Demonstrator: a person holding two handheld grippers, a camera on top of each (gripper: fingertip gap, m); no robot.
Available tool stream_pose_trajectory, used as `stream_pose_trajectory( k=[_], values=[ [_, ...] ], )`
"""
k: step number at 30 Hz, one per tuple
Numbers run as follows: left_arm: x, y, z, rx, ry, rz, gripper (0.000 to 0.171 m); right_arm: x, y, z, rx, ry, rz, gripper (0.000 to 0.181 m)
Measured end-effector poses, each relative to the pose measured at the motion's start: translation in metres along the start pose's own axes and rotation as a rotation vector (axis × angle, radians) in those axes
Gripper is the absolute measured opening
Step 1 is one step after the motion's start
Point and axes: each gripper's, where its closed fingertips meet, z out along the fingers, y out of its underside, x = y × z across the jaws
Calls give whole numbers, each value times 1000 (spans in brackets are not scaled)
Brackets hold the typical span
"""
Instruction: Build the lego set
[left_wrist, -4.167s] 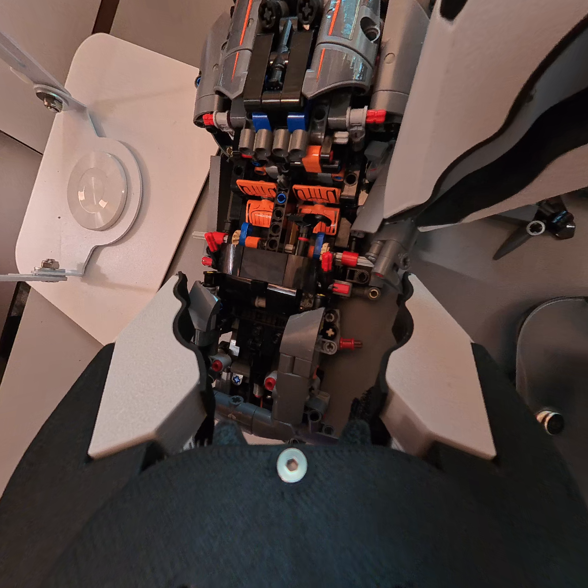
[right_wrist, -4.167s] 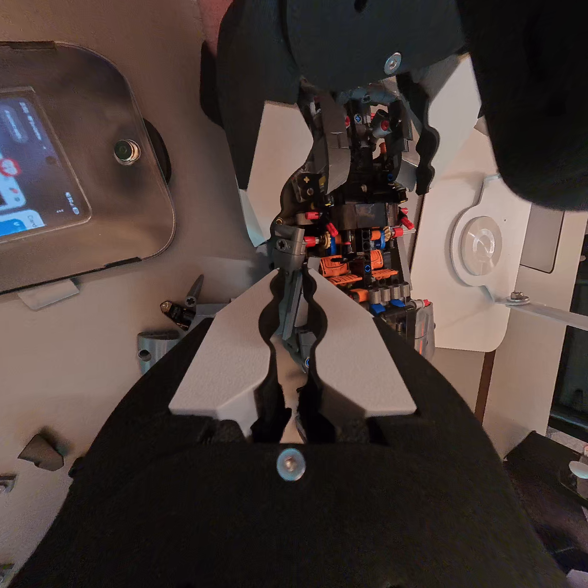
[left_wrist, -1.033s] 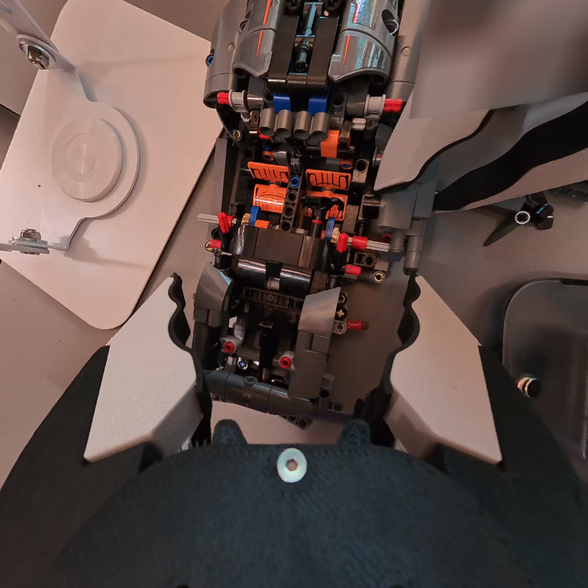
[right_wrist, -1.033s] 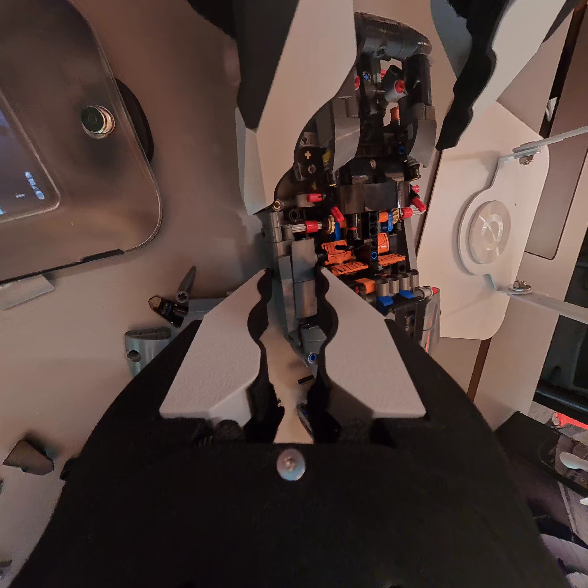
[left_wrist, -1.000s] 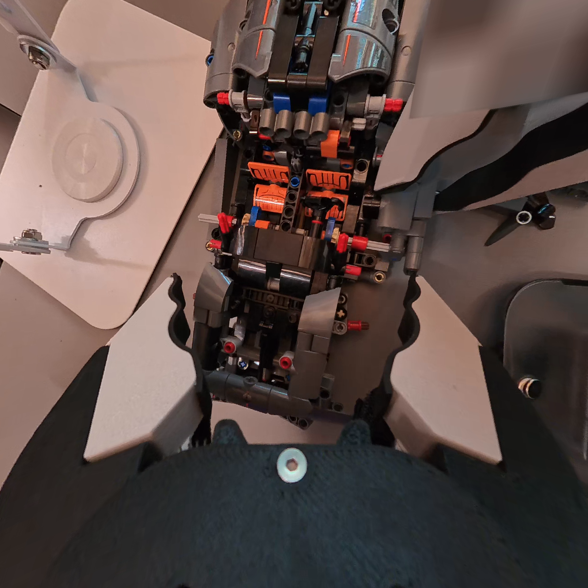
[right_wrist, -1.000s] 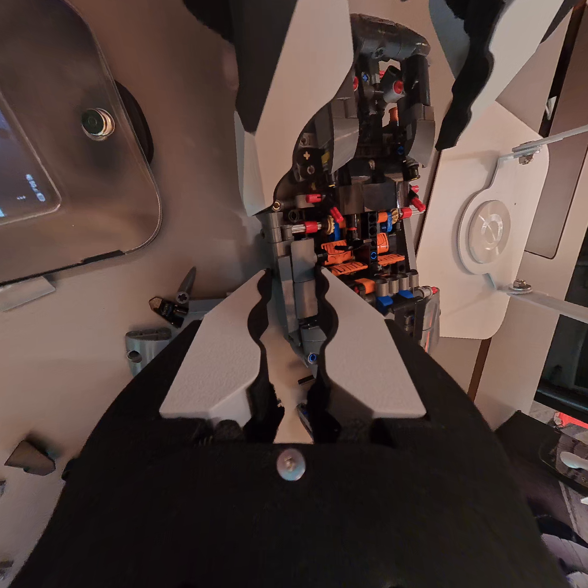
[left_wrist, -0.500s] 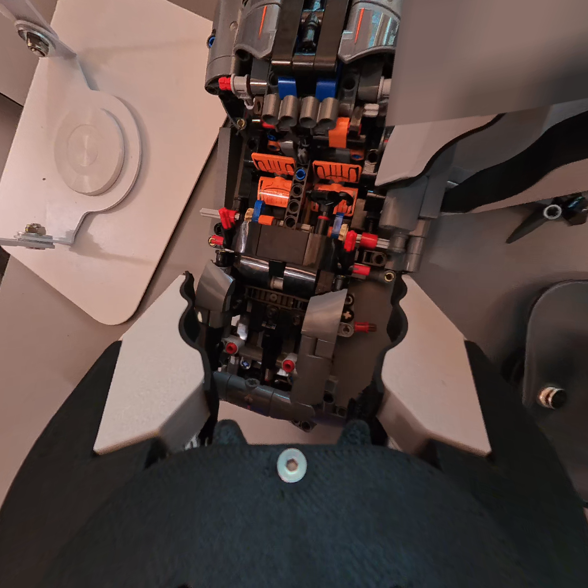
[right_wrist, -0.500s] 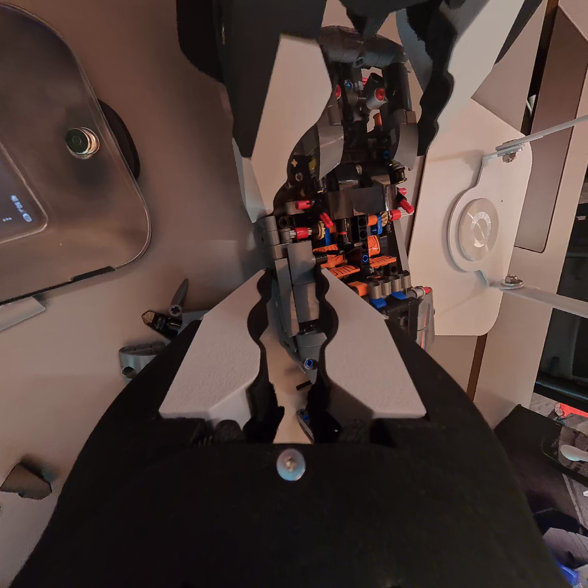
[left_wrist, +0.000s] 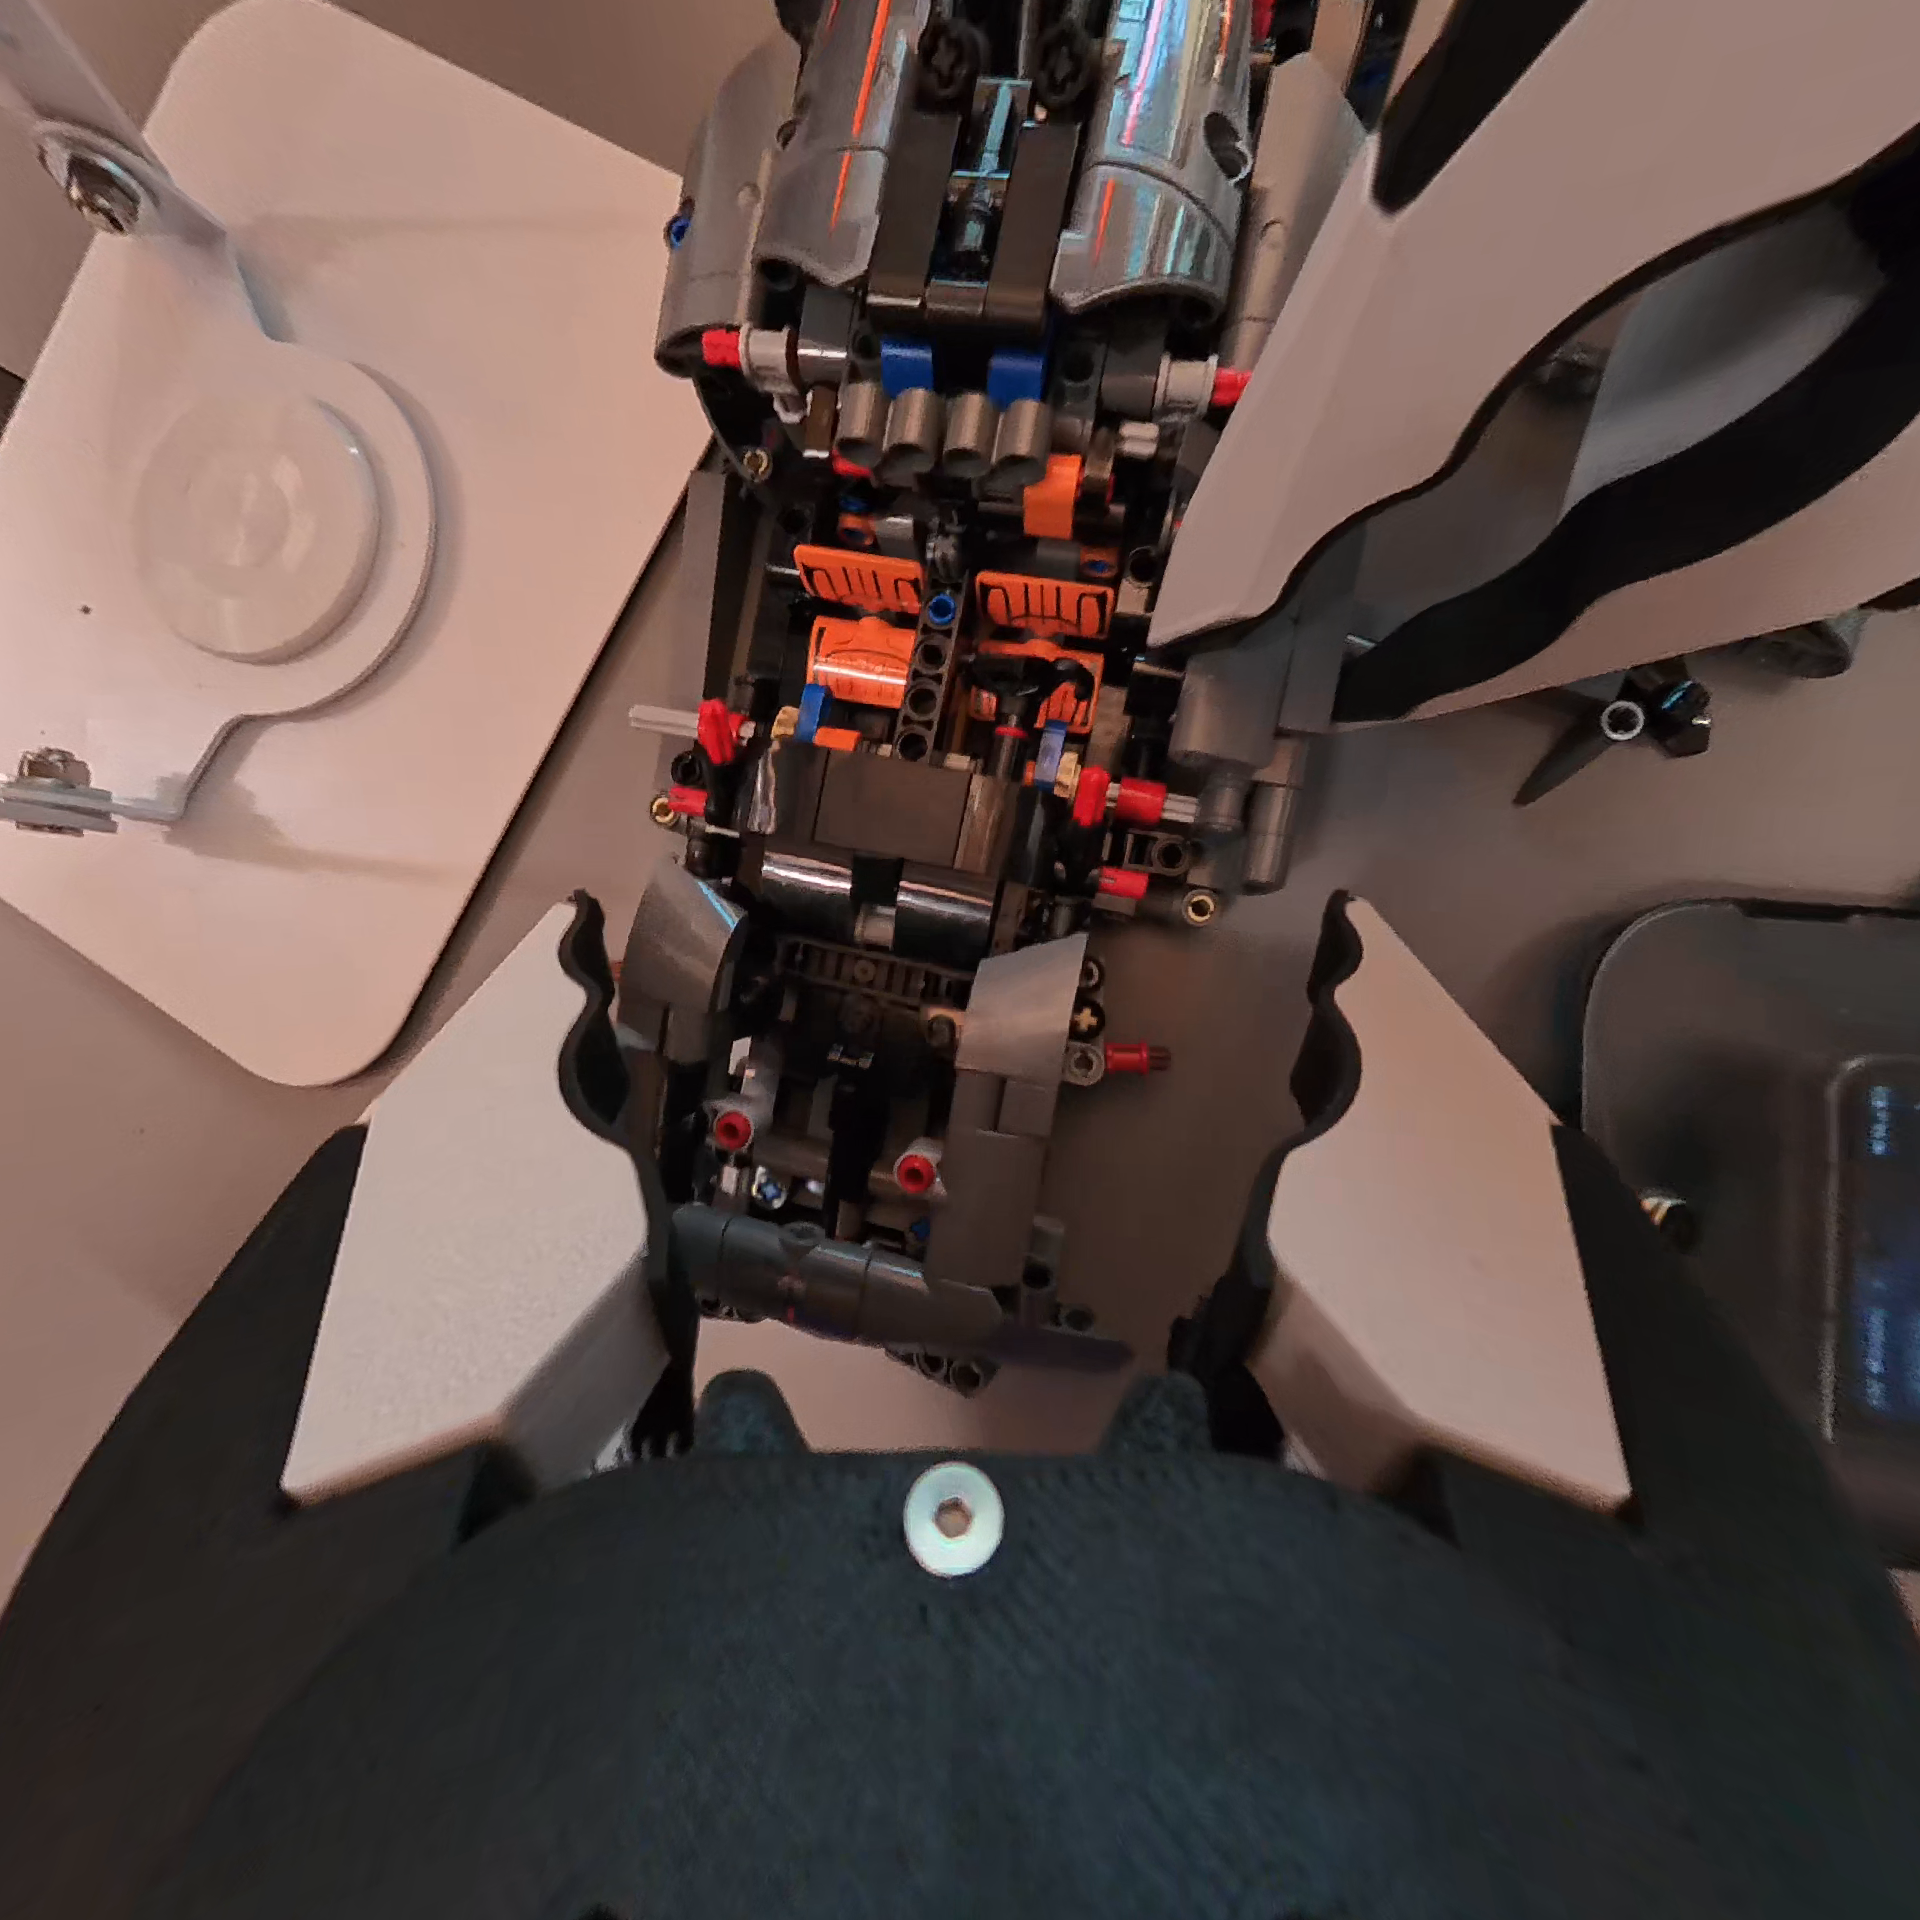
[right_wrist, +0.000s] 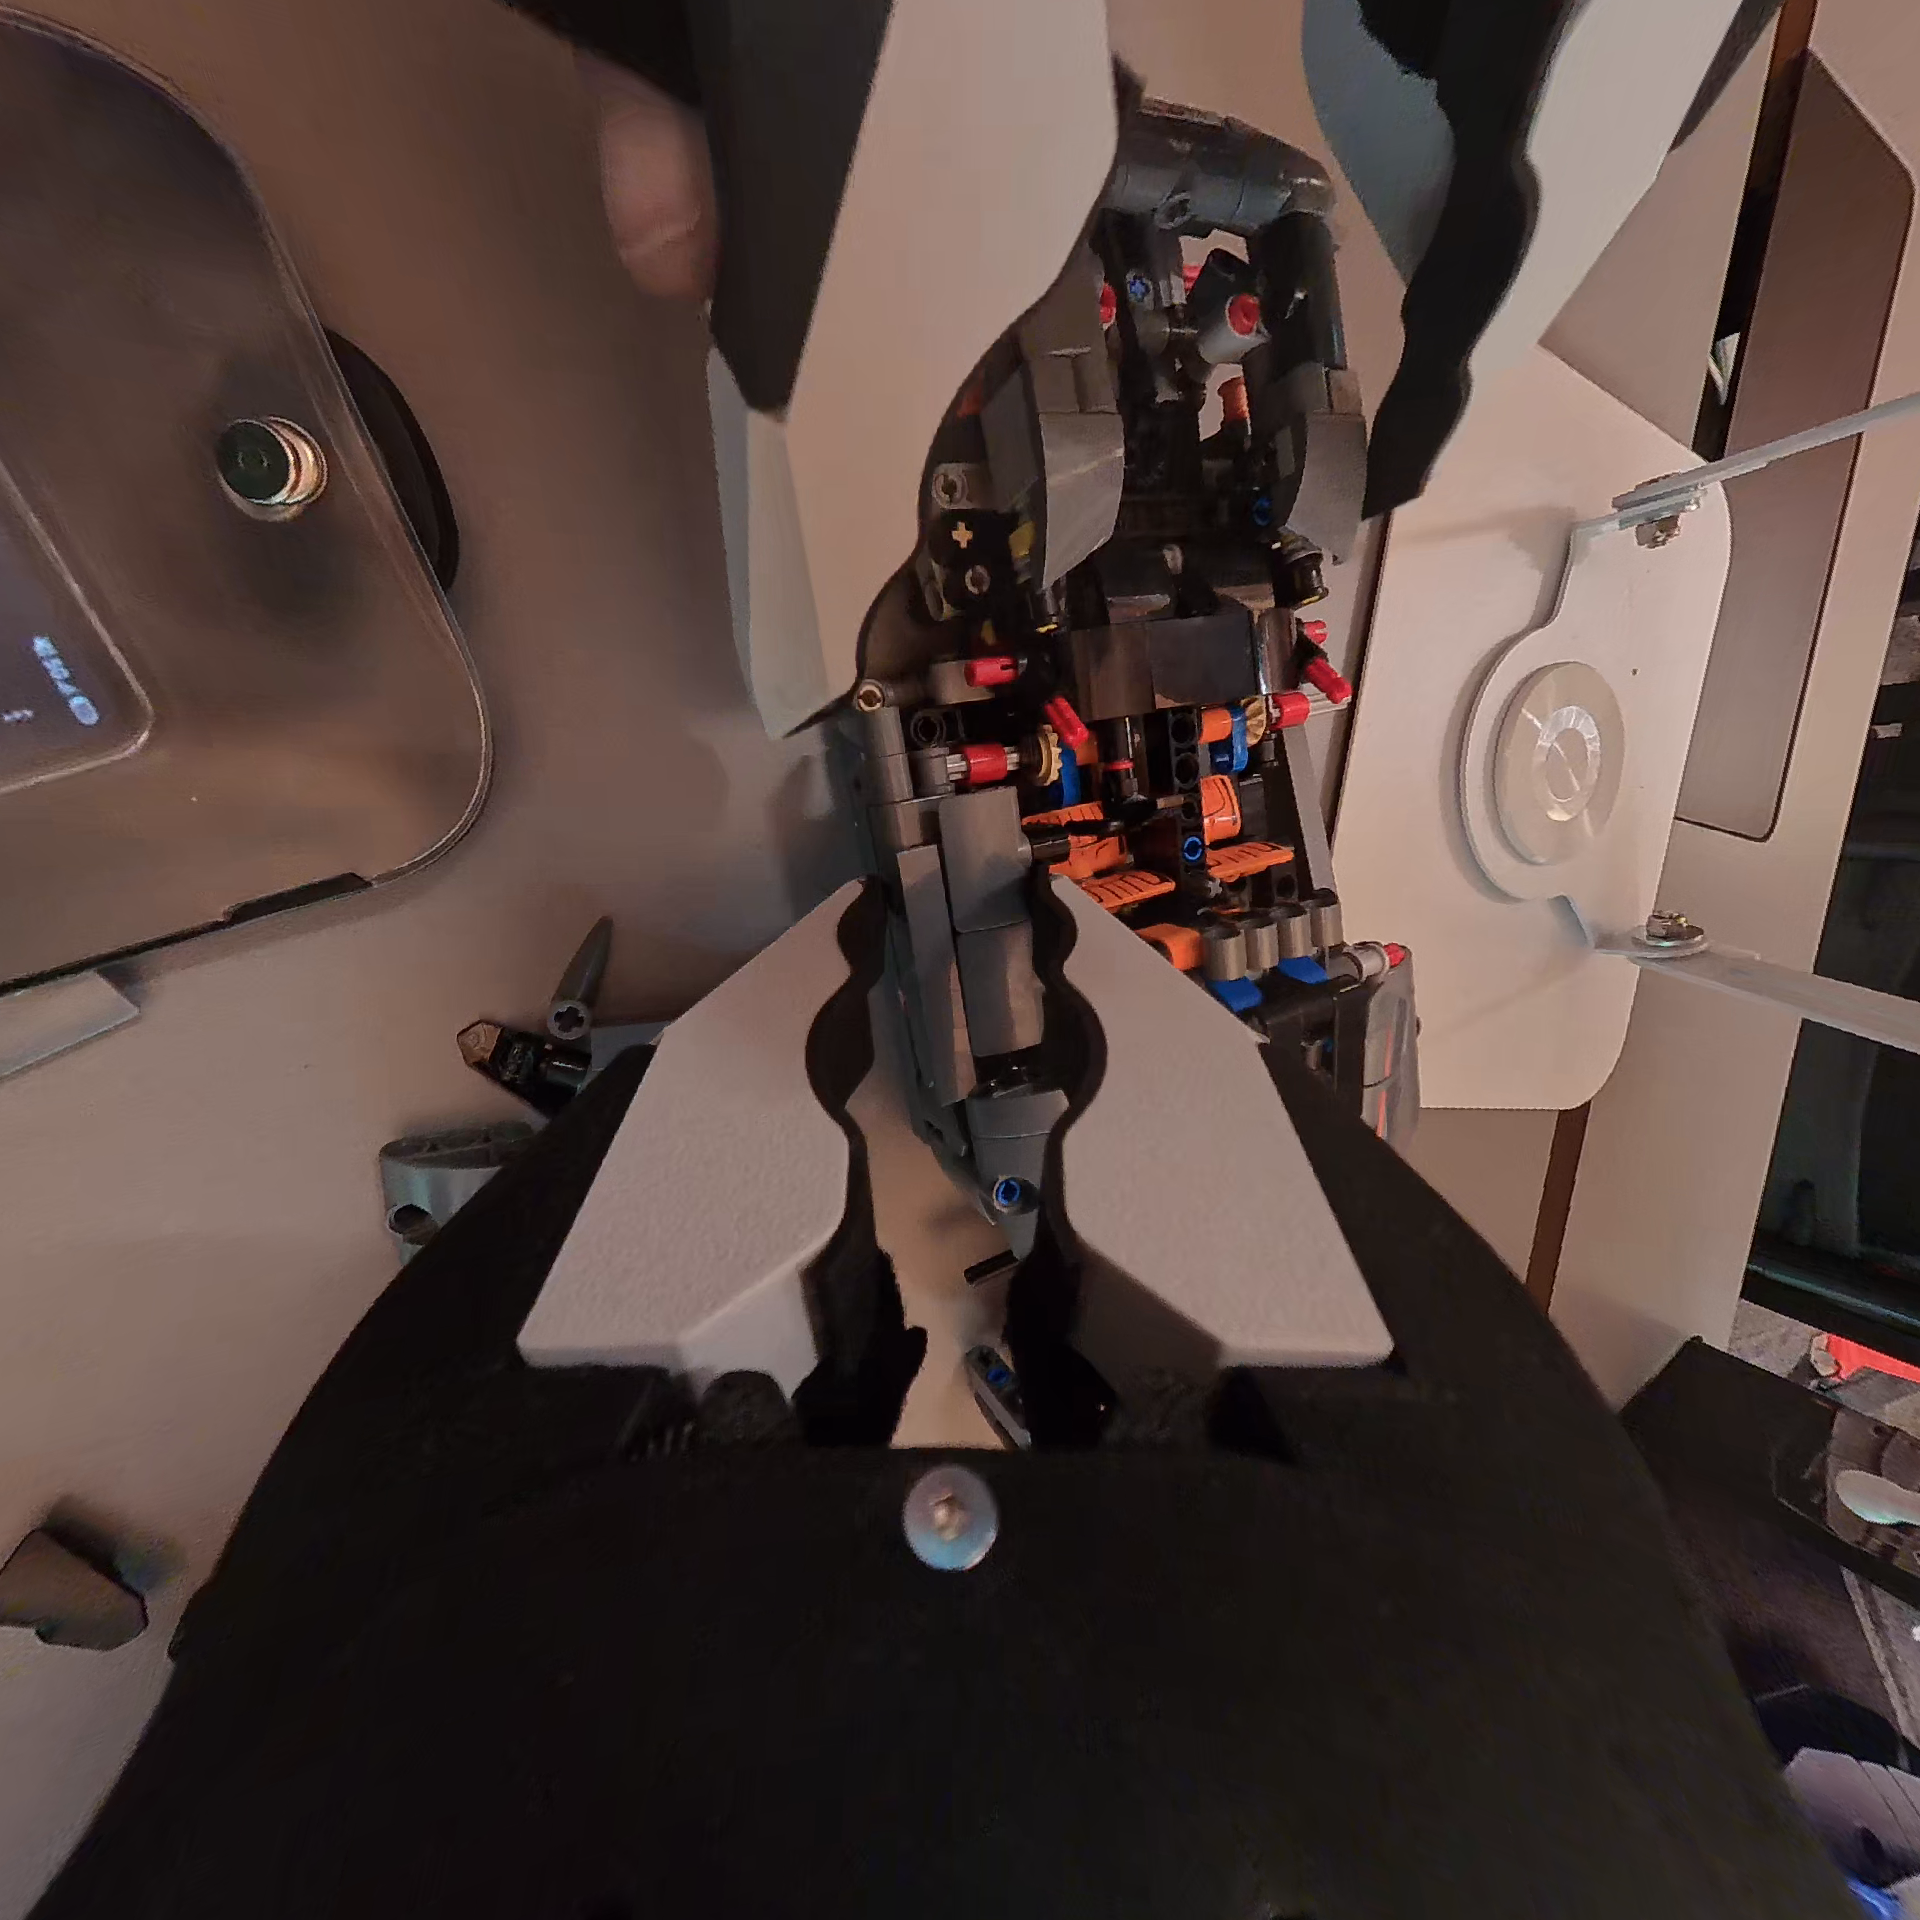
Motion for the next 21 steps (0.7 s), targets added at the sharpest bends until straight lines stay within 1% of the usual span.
stream_pose_trajectory(
  k=[4,6,9,15,19,21],
  values=[
    [0,-1,7,-20,-35,26,130,1,1,1,6,-13,19,29],
    [-2,-2,7,-10,-42,16,125,1,1,2,9,-18,25,29],
    [-4,-3,7,-7,-44,7,122,3,1,0,23,-23,34,30],
    [-4,-2,9,-6,-48,21,123,5,0,-2,55,-61,85,36],
    [-4,-2,9,-7,-49,21,123,2,-1,1,56,-68,73,39],
    [-3,-2,9,-8,-49,23,123,3,-5,0,68,-55,66,45]
  ],
)
